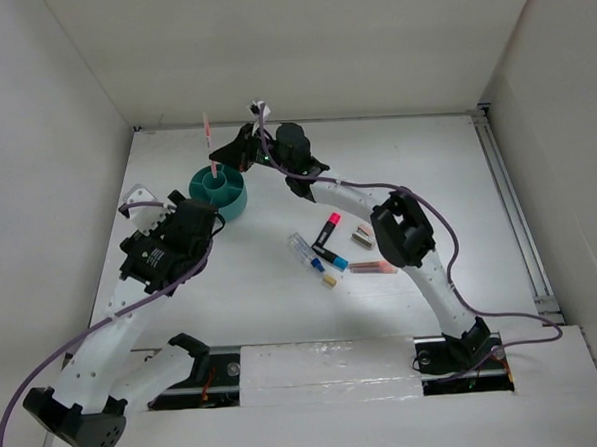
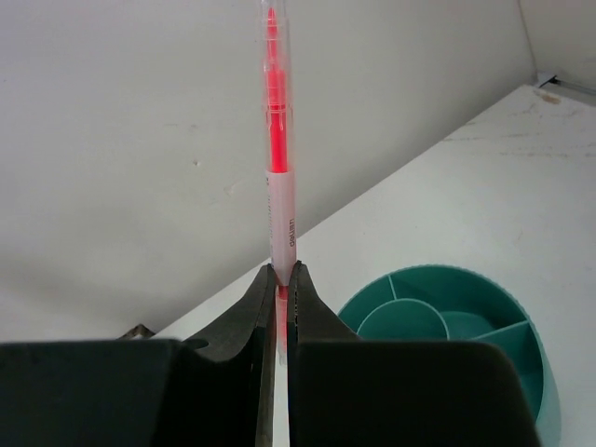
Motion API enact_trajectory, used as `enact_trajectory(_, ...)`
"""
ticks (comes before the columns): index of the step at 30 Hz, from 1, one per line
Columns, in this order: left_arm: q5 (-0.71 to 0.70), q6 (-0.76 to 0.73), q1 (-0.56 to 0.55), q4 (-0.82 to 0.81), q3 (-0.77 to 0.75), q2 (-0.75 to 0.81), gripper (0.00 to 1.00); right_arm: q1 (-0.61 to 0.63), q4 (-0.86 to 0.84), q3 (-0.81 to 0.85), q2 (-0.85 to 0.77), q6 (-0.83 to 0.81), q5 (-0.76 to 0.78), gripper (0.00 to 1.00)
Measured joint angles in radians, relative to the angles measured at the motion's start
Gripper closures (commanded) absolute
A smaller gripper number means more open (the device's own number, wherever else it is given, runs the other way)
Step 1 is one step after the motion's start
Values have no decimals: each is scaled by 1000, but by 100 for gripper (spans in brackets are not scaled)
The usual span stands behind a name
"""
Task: Sort the stationery into containers
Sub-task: Place the pen in the storage box.
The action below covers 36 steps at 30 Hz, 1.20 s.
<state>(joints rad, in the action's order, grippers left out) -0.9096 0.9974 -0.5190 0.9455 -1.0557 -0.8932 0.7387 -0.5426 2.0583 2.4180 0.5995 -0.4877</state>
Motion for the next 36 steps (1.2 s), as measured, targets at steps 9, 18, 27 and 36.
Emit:
enact_trajectory(9, 44, -81, 0, -95, 29, 19, 0, 0, 37, 130, 113, -38, 46, 100)
enact_trajectory(18, 72, -123, 0, -135, 31, 31, 0, 0, 142, 253, 171, -70, 121, 100)
enact_trajectory(27, 92, -156, 0, -159, 35, 41, 0, 1, 207, 256, 198, -74, 134, 100)
enact_trajectory(36, 110, -182, 0, -176, 35, 55, 0, 5, 212, 231, 198, -77, 143, 100)
